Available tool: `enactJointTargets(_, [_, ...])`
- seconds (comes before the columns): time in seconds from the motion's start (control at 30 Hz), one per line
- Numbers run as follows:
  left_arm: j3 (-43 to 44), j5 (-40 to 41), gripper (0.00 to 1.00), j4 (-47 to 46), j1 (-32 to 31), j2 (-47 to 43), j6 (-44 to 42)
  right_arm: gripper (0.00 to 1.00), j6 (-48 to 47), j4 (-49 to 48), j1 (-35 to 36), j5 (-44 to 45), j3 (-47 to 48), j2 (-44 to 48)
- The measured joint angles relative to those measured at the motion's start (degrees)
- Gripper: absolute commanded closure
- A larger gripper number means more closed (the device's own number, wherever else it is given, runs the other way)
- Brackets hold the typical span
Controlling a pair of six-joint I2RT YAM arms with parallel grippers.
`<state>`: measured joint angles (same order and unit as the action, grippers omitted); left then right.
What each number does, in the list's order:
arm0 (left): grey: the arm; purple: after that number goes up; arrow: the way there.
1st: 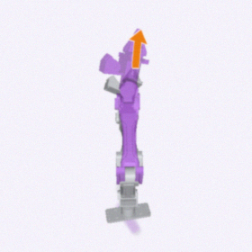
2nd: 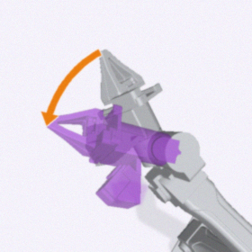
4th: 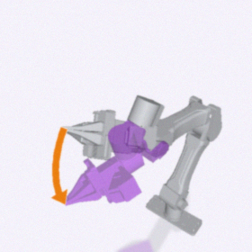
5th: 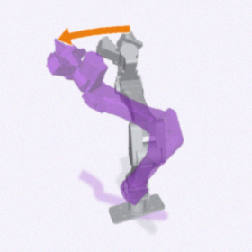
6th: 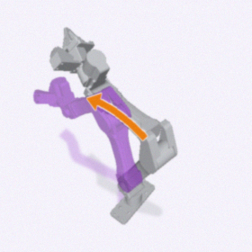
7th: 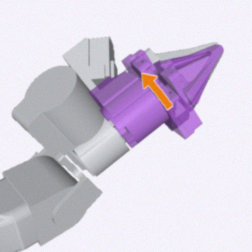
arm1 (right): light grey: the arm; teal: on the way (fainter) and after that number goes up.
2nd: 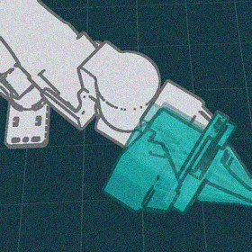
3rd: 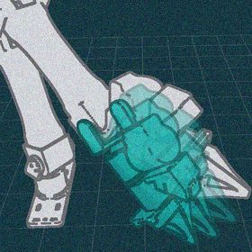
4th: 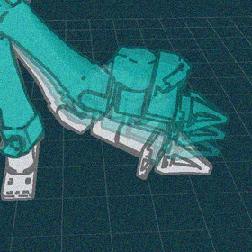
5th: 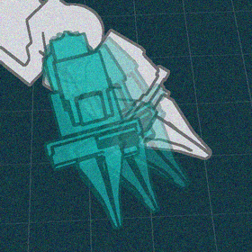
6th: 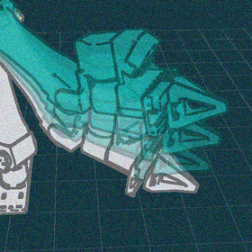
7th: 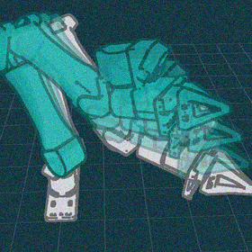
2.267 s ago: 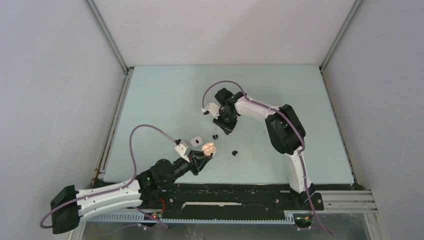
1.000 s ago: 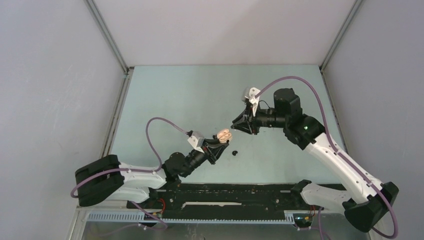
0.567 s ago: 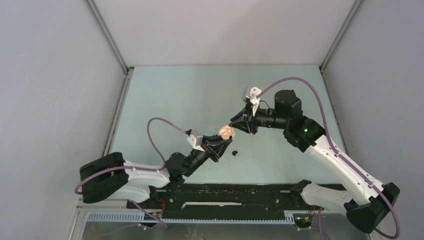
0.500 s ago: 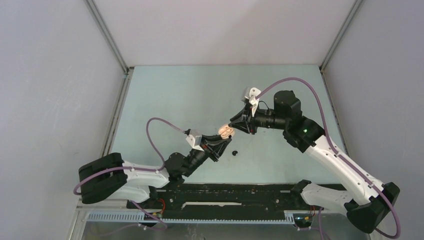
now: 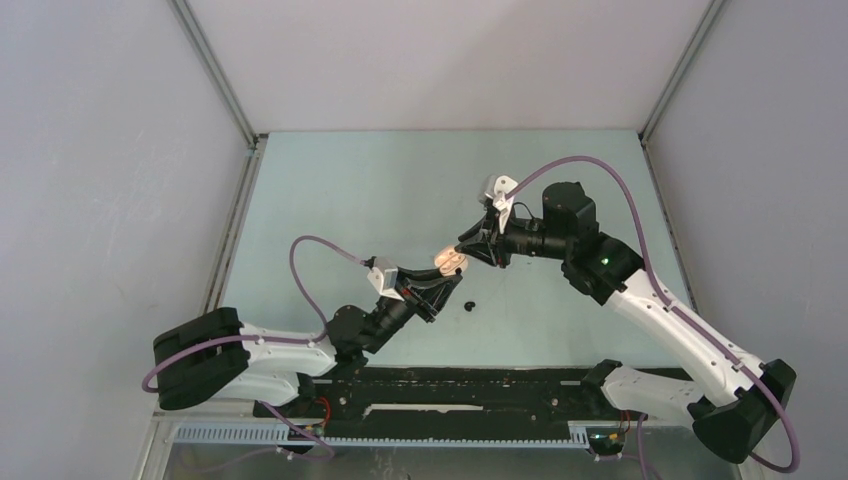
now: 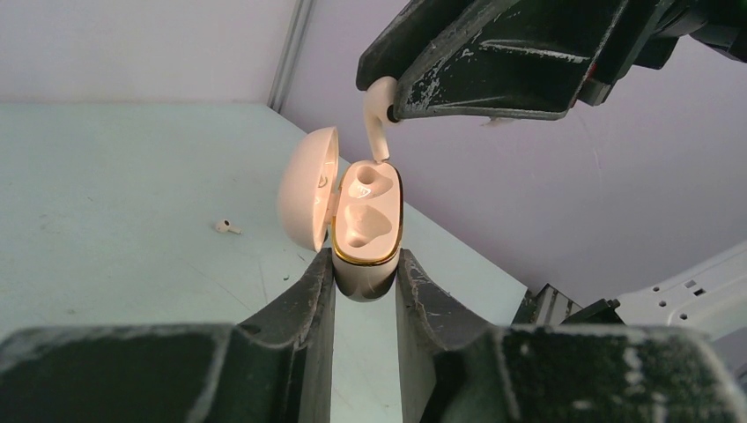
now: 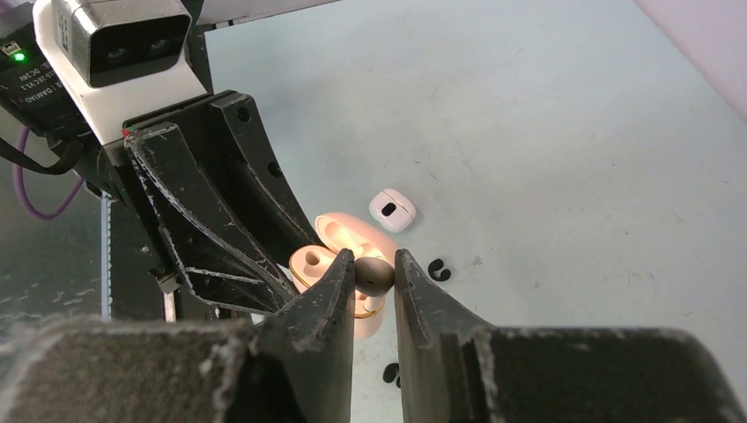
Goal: Insert the wireless bluetooth earbuds into the charging case
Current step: Insert the right earbud into the right side groove of the charging case.
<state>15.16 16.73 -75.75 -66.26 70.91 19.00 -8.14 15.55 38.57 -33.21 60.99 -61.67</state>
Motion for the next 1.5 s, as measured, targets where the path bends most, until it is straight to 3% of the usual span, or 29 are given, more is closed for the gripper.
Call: enactJointTargets(1.5, [-0.04, 0.68, 1.00, 0.00, 0.00, 0.00, 1.53, 1.00, -8.26, 0.52, 5.05, 4.98, -0.96, -0.46])
